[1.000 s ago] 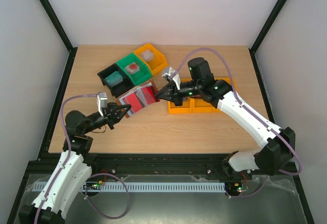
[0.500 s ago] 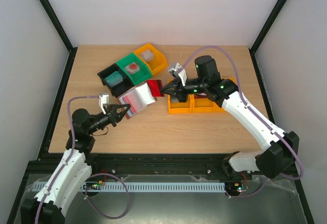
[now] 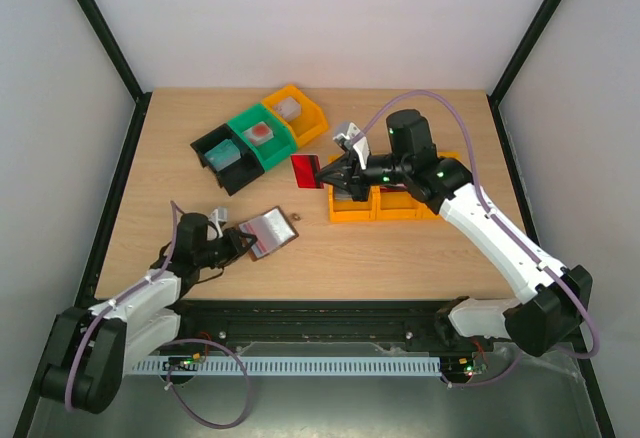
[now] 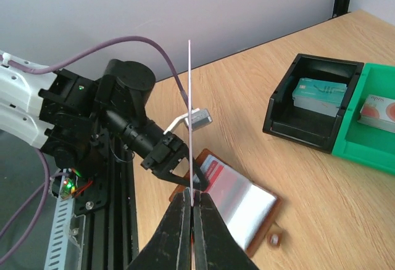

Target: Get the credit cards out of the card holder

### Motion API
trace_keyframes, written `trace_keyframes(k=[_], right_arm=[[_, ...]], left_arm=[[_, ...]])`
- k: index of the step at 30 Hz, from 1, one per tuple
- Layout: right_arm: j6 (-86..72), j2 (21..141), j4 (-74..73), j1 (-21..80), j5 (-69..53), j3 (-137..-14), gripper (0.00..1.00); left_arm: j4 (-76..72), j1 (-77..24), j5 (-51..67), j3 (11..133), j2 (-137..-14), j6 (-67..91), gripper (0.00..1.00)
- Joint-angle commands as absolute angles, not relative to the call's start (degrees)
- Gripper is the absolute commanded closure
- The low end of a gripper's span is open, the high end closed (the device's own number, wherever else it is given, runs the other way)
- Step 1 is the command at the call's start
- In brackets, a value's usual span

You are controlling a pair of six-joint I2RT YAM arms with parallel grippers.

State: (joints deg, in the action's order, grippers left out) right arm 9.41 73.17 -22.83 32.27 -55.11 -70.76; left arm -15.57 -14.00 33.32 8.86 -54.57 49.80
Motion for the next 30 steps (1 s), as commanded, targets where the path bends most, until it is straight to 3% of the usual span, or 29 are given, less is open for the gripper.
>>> trace_keyframes(k=[1,4,7,11,14,19,24,30], right_arm=[[9.06,72.15,-20.92,32.27,-57.11,-69.79,0.98],[9.05,72.24,-20.62,32.28,-57.92,-69.7,0.98],[8.73,72.48,-20.38,32.26,-58.54,-69.87,0.98],[8.44,72.68,-20.28,32.28,-60.35,-70.2,0.98],[8.06,72.84,-18.98,32.34,-62.67,-70.22,0.98],[6.65,73.61,-15.66,33.37,-67.09,-70.38,0.98],[5.17,73.64,-11.93,35.61,-69.04,-70.22,0.98],[-3.62,73.52,3.42,38.88,-71.22,-67.27,0.98]], left_arm=[[-9.39,-14.32,20.9,7.71,-56.48,52.17,0.96],[-7.01,-14.37,18.39,7.95,-56.07,52.08,0.81],[0.39,-13.85,12.79,8.82,-54.13,52.52,0.5],[13.25,-10.98,4.49,12.15,-48.03,54.09,0.34],[17.28,-7.11,5.41,15.81,-43.33,55.96,0.24],[5.26,-4.57,15.15,23.29,-35.82,51.17,0.18],[-26.08,-7.72,45.61,25.43,-29.46,32.73,0.2],[-23.51,-17.37,51.38,29.42,-30.28,16.31,0.23]])
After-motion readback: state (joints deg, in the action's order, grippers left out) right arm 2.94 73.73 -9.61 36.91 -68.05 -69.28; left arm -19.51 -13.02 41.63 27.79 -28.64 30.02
